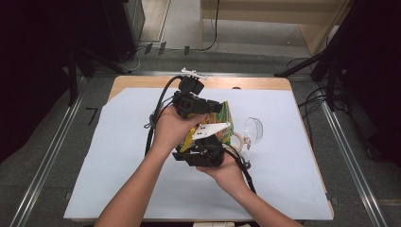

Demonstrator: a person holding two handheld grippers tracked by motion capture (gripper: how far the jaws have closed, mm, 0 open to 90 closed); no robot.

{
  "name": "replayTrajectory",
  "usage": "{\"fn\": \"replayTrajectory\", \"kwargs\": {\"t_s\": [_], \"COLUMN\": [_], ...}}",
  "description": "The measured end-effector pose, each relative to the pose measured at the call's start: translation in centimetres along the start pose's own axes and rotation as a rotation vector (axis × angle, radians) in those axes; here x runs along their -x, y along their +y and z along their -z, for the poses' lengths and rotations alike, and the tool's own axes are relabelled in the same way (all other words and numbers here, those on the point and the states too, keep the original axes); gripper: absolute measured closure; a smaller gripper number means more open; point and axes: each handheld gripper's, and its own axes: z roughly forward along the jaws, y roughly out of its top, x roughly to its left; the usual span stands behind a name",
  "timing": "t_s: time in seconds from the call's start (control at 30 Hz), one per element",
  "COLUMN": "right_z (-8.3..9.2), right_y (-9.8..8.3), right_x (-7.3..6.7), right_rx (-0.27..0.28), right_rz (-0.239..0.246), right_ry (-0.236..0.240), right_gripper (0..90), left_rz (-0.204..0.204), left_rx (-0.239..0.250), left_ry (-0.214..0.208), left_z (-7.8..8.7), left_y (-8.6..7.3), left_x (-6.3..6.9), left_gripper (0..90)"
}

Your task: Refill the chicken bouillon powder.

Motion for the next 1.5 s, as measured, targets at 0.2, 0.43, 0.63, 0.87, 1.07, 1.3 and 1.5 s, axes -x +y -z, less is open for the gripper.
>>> {"fn": "replayTrajectory", "kwargs": {"t_s": [0.2, 0.43, 0.63, 0.87, 1.07, 1.3, 1.5], "right_z": [-0.01, -0.15, -0.16, -0.27, -0.54, -0.62, -0.43], "right_y": [0.13, 0.12, 0.04, -0.03, -0.33, -0.32, -0.36], "right_x": [0.19, 0.11, 0.12, 0.14, 0.04, 0.08, 0.24], "right_rx": [-0.015, -0.017, -0.014, -0.014, -0.017, -0.020, -0.029], "right_rz": [-0.002, 0.005, 0.029, 0.034, 0.059, 0.064, 0.060], "right_ry": [0.010, 0.009, -0.009, -0.014, -0.029, -0.031, -0.034], "right_gripper": [73.7, 74.3, 75.1, 75.1, 75.5, 75.5, 75.5], "left_rz": [0.019, 0.018, 0.007, 0.008, 0.004, 0.005, 0.012], "left_rx": [-0.001, -0.005, 0.012, 0.016, 0.018, 0.015, 0.016], "left_ry": [-0.003, -0.005, -0.001, 0.000, 0.002, 0.005, -0.004], "left_z": [-0.05, -0.03, 0.15, 0.17, 0.23, 0.27, -0.05], "left_y": [0.03, -0.07, -0.20, -0.33, -0.79, -0.83, -0.74], "left_x": [-0.32, -0.37, -0.19, -0.24, -0.21, -0.29, -0.41], "left_gripper": [77.7, 77.7, 77.5, 77.5, 77.5, 77.5, 77.9]}}
